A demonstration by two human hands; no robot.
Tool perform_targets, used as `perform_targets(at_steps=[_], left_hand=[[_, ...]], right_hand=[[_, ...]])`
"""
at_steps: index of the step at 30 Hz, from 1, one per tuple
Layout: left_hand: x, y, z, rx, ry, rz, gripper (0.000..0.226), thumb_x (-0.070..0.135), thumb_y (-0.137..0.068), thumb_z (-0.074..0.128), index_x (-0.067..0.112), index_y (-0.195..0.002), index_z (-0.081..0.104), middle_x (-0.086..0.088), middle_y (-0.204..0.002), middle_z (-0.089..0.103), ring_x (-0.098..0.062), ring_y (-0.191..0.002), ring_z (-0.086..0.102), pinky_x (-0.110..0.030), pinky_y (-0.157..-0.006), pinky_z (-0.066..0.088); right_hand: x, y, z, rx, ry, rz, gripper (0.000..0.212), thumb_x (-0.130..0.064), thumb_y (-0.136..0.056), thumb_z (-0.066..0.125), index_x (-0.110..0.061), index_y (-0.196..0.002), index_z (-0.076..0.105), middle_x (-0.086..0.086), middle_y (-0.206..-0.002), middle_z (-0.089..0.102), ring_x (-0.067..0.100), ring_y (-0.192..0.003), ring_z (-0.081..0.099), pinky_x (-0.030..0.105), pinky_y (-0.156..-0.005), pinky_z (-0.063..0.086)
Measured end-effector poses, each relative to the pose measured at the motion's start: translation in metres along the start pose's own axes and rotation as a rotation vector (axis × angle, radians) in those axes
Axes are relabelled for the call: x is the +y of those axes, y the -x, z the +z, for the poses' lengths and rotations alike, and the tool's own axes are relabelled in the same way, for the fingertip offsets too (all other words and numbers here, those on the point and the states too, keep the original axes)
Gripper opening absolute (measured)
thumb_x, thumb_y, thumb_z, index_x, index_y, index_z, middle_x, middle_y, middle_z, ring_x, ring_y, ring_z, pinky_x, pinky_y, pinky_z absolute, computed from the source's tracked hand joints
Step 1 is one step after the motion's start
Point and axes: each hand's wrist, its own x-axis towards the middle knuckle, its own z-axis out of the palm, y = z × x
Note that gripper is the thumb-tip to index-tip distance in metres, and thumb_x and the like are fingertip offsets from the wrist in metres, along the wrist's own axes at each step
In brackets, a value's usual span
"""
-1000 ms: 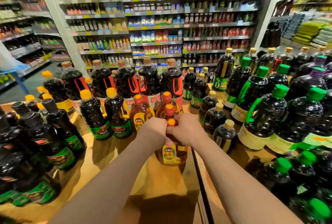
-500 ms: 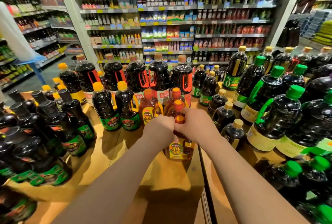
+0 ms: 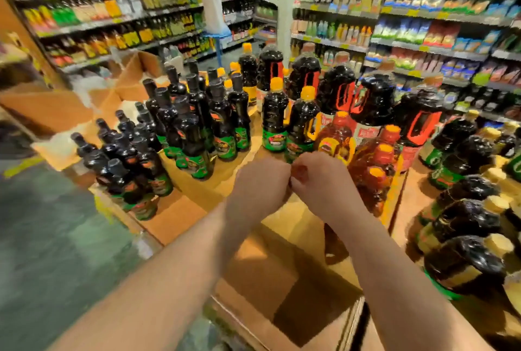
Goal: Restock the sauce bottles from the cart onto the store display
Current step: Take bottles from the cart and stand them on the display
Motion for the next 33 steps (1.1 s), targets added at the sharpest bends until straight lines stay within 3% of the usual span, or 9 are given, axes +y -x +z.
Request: perform_targets(at_steps=[3,6,9,11,16,23,29,33], left_hand=[[-0.029,0.038,-0.002,-0.063,-0.084,-0.195,0.019,0.025,-0.093,0.05,0.021,-0.101,0.067,-0.002,-0.09,0.064,-0.029,-0.089,0.067,-0.032,-0.059,0.042],[-0.058,0.088,-0.006,-0.129,-0.073,-0.383,0.02,0.024,-0.09,0.054,0.014,-0.101,0.069,-0.01,-0.094,0.067,-0.035,-0.092,0.066,-0.037,-0.064,0.049],[-0.081,0.149,-0.013,-0.126,-0.082,-0.572,0.024,0.021,-0.088,0.054,0.008,-0.102,0.066,-0.014,-0.097,0.068,-0.037,-0.093,0.067,-0.04,-0.068,0.053],[-0.091,0.191,-0.019,-0.13,-0.085,-0.702,0.026,0.023,-0.088,0.053,0.008,-0.106,0.065,-0.014,-0.101,0.067,-0.037,-0.096,0.066,-0.042,-0.073,0.054],[-0.095,0.283,-0.041,-0.133,-0.136,-0.935,0.027,0.028,-0.09,0.053,0.015,-0.108,0.068,-0.014,-0.103,0.067,-0.035,-0.099,0.066,-0.038,-0.076,0.054],[-0.069,0.409,-0.048,-0.154,-0.142,-1.132,0.023,0.025,-0.088,0.051,0.018,-0.1,0.069,-0.009,-0.092,0.066,-0.033,-0.091,0.066,-0.031,-0.062,0.04],[-0.015,0.53,-0.047,-0.169,-0.166,-1.319,0.024,0.027,-0.088,0.05,0.017,-0.101,0.067,-0.009,-0.094,0.067,-0.033,-0.09,0.067,-0.034,-0.062,0.046],[0.025,0.596,-0.046,-0.195,-0.176,-1.462,0.023,0.027,-0.087,0.052,0.018,-0.1,0.07,-0.008,-0.091,0.067,-0.032,-0.087,0.067,-0.035,-0.064,0.05]], right_hand=[[-0.03,-0.005,0.027,-0.102,-0.058,-0.114,0.011,-0.025,-0.088,0.056,-0.015,-0.089,0.062,0.002,-0.095,0.063,0.022,-0.085,0.055,0.037,-0.072,0.049],[-0.075,0.002,0.058,-0.293,-0.082,-0.314,0.038,-0.04,-0.083,0.033,-0.016,-0.082,0.062,0.007,-0.088,0.065,0.028,-0.085,0.058,0.034,-0.068,0.038],[-0.127,0.022,0.075,-0.397,-0.241,-0.417,0.029,-0.035,-0.079,0.052,-0.014,-0.092,0.067,0.008,-0.089,0.066,0.028,-0.088,0.062,0.034,-0.077,0.046],[-0.162,0.042,0.075,-0.465,-0.301,-0.465,0.022,-0.021,-0.08,0.063,-0.014,-0.1,0.066,0.008,-0.096,0.066,0.025,-0.093,0.06,0.03,-0.081,0.041],[-0.228,0.096,0.081,-0.488,-0.455,-0.685,0.017,-0.012,-0.07,0.065,-0.01,-0.086,0.068,0.011,-0.081,0.067,0.029,-0.082,0.062,0.036,-0.077,0.046],[-0.281,0.193,0.082,-0.614,-0.53,-0.882,0.018,-0.009,-0.074,0.066,-0.014,-0.091,0.067,-0.003,-0.08,0.055,0.012,-0.07,0.05,0.02,-0.067,0.039],[-0.315,0.307,0.083,-0.738,-0.578,-1.042,0.024,-0.009,-0.073,0.066,-0.014,-0.097,0.067,-0.004,-0.081,0.055,0.011,-0.069,0.052,0.018,-0.07,0.038],[-0.329,0.376,0.085,-0.823,-0.578,-1.156,0.022,-0.008,-0.074,0.066,-0.01,-0.096,0.069,0.004,-0.085,0.061,0.019,-0.076,0.06,0.028,-0.078,0.045]])
